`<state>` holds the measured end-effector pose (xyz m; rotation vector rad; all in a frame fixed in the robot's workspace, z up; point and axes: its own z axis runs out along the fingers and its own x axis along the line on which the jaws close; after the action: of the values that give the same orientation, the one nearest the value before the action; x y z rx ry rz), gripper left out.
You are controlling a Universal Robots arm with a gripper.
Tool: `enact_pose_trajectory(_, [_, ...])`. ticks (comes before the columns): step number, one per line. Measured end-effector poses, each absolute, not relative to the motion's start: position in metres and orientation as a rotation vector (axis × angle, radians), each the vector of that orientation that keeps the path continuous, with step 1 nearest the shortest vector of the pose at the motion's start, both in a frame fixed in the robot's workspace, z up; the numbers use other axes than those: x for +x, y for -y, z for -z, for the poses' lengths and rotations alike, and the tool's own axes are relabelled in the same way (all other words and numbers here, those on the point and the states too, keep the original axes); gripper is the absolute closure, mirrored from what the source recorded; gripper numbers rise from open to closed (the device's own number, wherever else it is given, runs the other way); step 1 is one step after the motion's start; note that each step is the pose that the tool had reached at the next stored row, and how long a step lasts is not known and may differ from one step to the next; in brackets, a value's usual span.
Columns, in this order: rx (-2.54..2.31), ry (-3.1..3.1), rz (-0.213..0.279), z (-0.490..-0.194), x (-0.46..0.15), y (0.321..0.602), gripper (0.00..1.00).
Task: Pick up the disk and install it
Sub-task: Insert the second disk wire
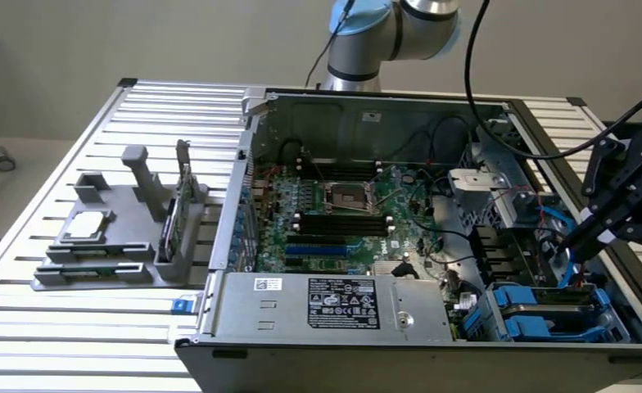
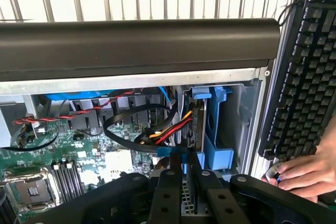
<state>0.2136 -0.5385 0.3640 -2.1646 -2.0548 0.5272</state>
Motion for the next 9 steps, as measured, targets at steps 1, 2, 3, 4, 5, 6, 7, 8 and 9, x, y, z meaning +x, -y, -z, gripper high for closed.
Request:
enact_pose_trajectory(1, [-2.165,2.054,-0.527,-0.364,0.214,0.538,0.84])
enact_pose_trajectory(2, [-2.166,2.054,-0.527,-0.364,0.213,0.538,0.84])
enact_pose_trajectory(3, [-2.166,2.053,-0.527,-0.364,0.213,0.538,0.84])
enact_pose_trajectory(4, [-2.166,2.053,-0.527,-0.364,0.212,0.538,0.84])
enact_pose_trajectory(5, [-2.166,2.053,-0.527,-0.364,0.21,0.538,0.84])
enact_pose_trajectory(6, [-2.166,2.053,-0.527,-0.364,0.209,0.538,0.84])
enact_pose_trajectory(7, [-2.166,2.053,-0.527,-0.364,0.207,0.538,0.84])
enact_pose_trajectory(8, [-2.166,2.053,-0.527,-0.364,0.205,0.538,0.84])
enact_pose_trajectory(9, [-2.166,2.053,-0.527,-0.364,0.204,0.538,0.84])
